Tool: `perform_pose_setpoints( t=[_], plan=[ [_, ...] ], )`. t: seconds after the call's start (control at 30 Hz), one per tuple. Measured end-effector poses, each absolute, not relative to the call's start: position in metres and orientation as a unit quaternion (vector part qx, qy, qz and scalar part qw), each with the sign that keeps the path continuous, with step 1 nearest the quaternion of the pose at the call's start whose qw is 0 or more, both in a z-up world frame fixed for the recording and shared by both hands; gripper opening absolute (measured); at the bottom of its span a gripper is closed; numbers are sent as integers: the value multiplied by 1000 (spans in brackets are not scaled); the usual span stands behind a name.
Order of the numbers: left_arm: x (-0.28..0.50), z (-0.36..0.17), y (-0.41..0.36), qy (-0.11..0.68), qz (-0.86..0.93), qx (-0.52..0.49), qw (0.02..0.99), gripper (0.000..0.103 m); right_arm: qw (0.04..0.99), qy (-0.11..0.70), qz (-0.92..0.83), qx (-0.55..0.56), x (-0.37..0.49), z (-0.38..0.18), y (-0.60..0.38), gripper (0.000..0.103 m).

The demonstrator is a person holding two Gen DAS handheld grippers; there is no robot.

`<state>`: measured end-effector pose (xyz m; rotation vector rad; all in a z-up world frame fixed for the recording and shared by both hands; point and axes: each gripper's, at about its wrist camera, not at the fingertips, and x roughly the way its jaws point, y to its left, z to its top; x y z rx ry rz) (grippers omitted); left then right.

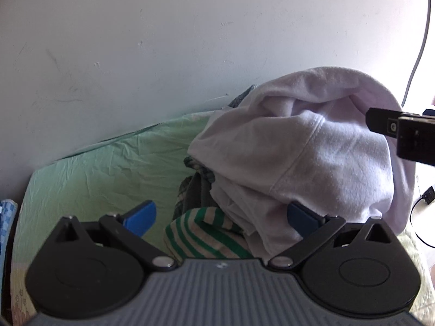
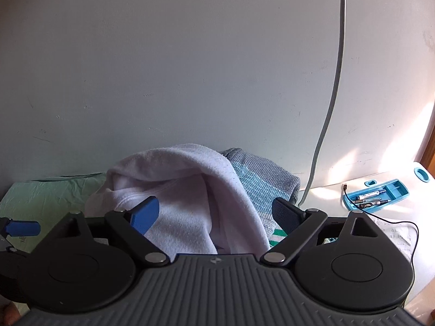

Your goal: Fold clothes

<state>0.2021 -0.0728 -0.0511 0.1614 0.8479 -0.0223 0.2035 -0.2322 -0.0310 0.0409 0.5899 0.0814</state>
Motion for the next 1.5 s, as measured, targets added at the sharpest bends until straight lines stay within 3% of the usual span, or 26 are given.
perform_pose_setpoints(
  t=[0.17, 0.23, 0.33, 0.4, 0.57, 0.9, 1.17, 1.27, 1.4, 1.5],
  plan=[
    [205, -54, -78, 412, 4, 67, 909, 103, 955, 292, 51, 0, 214, -41, -225, 89],
    [205, -55, -80, 410, 7, 66, 909, 103, 955, 291, 53, 3, 215, -44, -224, 83],
    [204, -56, -81, 406, 6, 65, 911, 103, 955, 290, 56, 14, 216, -47, -227, 61],
    [203, -56, -80, 405, 6, 65, 912, 103, 955, 293, 53, 21, 217, -49, -231, 26],
    [200, -57, -83, 398, 5, 71, 915, 102, 957, 282, 54, 34, 217, -49, -236, 6],
    [194, -57, -87, 392, 2, 84, 916, 95, 968, 236, 56, 62, 190, -24, -250, 4],
    [193, -58, -91, 394, -8, 84, 915, 80, 971, 228, 51, 53, 175, -20, -257, 3],
    [192, -58, -93, 396, -17, 78, 915, 69, 972, 224, 49, 51, 168, -20, -259, 3],
    [188, -56, -95, 398, -29, 73, 914, 45, 974, 218, 44, 43, 157, -20, -262, 3],
    [183, -55, -97, 396, -36, 75, 914, 22, 974, 218, 41, 42, 150, -20, -265, 3]
  ],
)
